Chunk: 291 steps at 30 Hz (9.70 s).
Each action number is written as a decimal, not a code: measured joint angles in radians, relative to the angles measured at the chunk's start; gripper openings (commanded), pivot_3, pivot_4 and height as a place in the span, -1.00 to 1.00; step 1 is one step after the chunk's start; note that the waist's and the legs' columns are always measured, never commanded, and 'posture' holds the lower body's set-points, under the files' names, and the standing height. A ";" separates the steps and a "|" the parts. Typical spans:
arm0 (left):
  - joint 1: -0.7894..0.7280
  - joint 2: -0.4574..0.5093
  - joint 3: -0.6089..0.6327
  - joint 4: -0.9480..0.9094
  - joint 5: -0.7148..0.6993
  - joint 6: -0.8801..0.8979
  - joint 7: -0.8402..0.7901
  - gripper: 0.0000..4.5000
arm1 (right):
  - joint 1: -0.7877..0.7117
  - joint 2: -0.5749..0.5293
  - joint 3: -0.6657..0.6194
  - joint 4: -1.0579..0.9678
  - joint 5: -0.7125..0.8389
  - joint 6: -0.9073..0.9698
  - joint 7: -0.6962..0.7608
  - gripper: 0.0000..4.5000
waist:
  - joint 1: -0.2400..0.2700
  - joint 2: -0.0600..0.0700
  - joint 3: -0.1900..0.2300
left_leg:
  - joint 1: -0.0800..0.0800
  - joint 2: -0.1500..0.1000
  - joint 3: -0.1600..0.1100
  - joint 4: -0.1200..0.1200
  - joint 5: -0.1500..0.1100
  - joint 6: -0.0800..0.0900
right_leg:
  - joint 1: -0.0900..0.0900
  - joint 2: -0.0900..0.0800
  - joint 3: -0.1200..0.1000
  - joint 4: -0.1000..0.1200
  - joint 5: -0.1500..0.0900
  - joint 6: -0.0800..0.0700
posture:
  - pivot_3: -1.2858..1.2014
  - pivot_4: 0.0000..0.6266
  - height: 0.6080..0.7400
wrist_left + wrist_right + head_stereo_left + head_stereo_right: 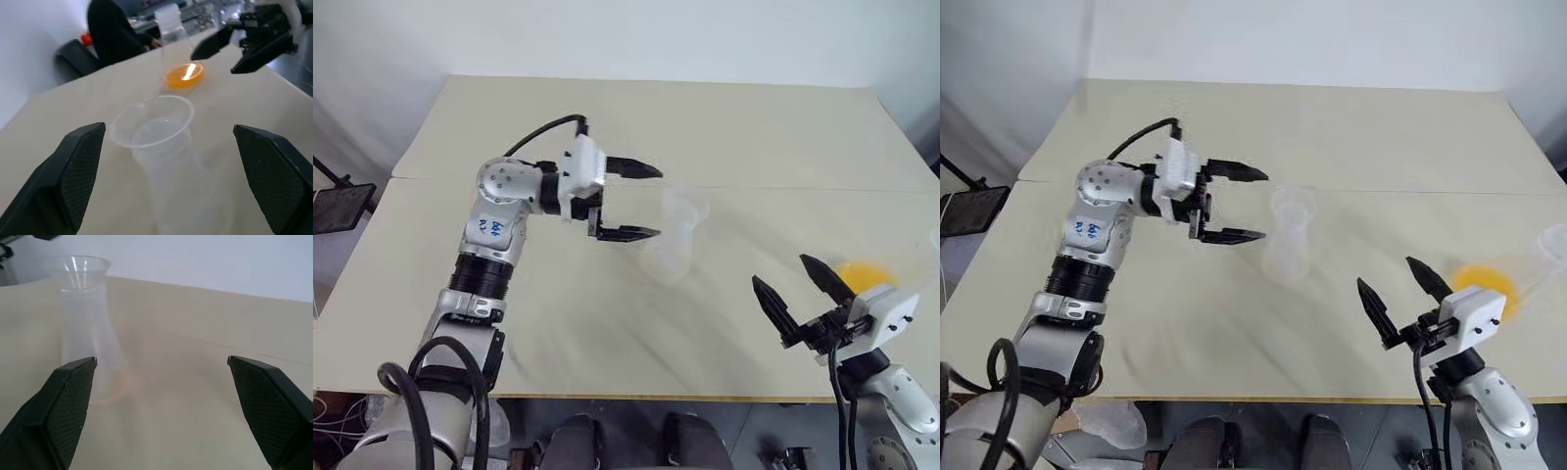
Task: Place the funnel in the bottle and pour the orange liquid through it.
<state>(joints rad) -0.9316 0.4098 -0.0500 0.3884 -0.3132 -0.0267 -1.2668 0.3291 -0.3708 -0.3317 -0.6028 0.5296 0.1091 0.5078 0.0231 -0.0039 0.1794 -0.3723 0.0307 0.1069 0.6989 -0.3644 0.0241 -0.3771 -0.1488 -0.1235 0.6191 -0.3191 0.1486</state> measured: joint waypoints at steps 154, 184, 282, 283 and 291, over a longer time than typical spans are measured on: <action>0.507 -0.064 0.071 -0.421 -0.149 0.175 0.388 1.00 | -0.978 -0.313 0.483 0.612 -1.262 -0.574 -0.376 0.10 | -0.028 0.007 -0.002 | -0.001 0.001 -0.003 -0.001 0.000 0.000 | -0.003 -0.001 0.003 0.001 0.000 0.000 | 0.03 -0.52 1.00; 0.508 -0.088 0.069 -0.422 -0.149 0.157 0.402 1.00 | -1.000 -0.326 0.484 0.632 -1.357 -0.613 -0.434 0.10 | -0.029 0.007 -0.002 | -0.001 0.001 -0.003 -0.001 0.000 0.000 | -0.003 -0.001 0.003 0.001 0.000 0.000 | 0.03 -0.52 1.00; 0.503 -0.135 0.069 -0.410 -0.147 0.113 0.416 1.00 | -1.073 -0.374 0.489 0.708 -1.503 -0.720 -0.597 0.10 | -0.030 0.007 -0.002 | -0.001 0.001 -0.003 -0.001 0.000 0.000 | -0.002 -0.001 0.003 0.000 0.000 0.000 | 0.03 -0.52 1.00; 0.503 -0.136 0.069 -0.410 -0.147 0.113 0.415 1.00 | -1.075 -0.374 0.489 0.708 -1.504 -0.720 -0.599 0.10 | -0.030 0.007 -0.002 | -0.001 0.001 -0.003 -0.001 0.000 0.000 | -0.002 -0.001 0.003 0.000 0.000 0.000 | 0.03 -0.52 1.00; 0.503 -0.146 0.068 -0.410 -0.147 0.112 0.416 1.00 | -1.077 -0.394 0.489 0.708 -1.521 -0.720 -0.608 0.10 | -0.030 0.007 -0.002 | -0.001 0.001 -0.003 -0.001 0.000 0.000 | -0.002 -0.001 0.003 0.000 0.000 0.000 | 0.03 -0.52 1.00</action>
<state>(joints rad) -0.4284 0.2633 0.0178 -0.0215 -0.4603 0.0850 -0.8505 -0.7476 -0.7644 0.1570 0.1049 -0.9910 -0.6111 -0.1007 -0.0068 0.0031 0.1774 -0.3737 0.0320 0.1036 0.6974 -0.3640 0.0238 -0.3796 -0.1494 -0.1208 0.6188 -0.3192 0.1485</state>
